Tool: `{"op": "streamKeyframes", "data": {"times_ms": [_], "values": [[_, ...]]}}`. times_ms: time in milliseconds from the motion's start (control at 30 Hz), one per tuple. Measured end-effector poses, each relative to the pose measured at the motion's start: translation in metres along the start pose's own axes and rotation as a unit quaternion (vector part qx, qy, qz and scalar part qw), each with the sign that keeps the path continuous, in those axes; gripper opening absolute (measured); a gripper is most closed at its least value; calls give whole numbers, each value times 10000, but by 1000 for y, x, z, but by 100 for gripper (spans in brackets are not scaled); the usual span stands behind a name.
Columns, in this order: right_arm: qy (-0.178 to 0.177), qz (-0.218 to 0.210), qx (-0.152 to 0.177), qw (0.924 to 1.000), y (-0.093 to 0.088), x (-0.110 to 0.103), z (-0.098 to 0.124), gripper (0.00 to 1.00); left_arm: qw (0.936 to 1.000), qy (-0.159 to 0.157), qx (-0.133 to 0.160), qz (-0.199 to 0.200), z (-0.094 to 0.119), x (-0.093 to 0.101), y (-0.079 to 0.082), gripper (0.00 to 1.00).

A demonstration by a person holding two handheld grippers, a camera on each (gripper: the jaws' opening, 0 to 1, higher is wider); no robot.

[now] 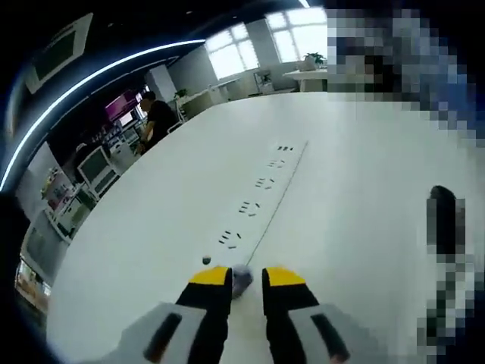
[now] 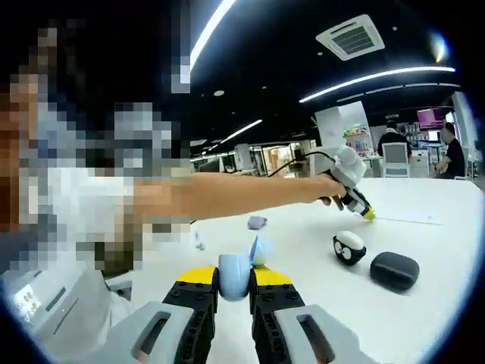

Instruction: Pick up the earbuds from the table and place the earbuds into the earbud case

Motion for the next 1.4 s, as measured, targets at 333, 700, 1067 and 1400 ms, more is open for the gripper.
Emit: {"op": "streamKeyframes", "data": {"times_ms": [333, 700, 1067, 1400], "values": [[235, -46, -17, 9997, -1, -8, -10, 15, 9981, -117, -147, 580, 10, 3, -14, 13], [399, -101, -111, 9991, -4, -14, -22, 15, 9804, -611, -43, 1873, 106, 19, -46, 13], [-97, 359, 146, 9992, -8, 3, -50, 15, 9178, -1555, 1165, 3463, 257, 42, -39, 13], [-794, 1379, 420, 9864, -6, 8, -77, 15, 8443, -2854, 1797, 4163, 343, 105, -23, 13]]}}
Point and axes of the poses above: the point that each gripper's makers call its tool centre point, and the gripper's own axes: z roughly backward along the fingers, x roughly to its right, y roughly out of its top, the point moved 3 cm from there along z, roughly backward along the fingers, and after that the axes turned 9 degrees about y, right-handed, at the moved point
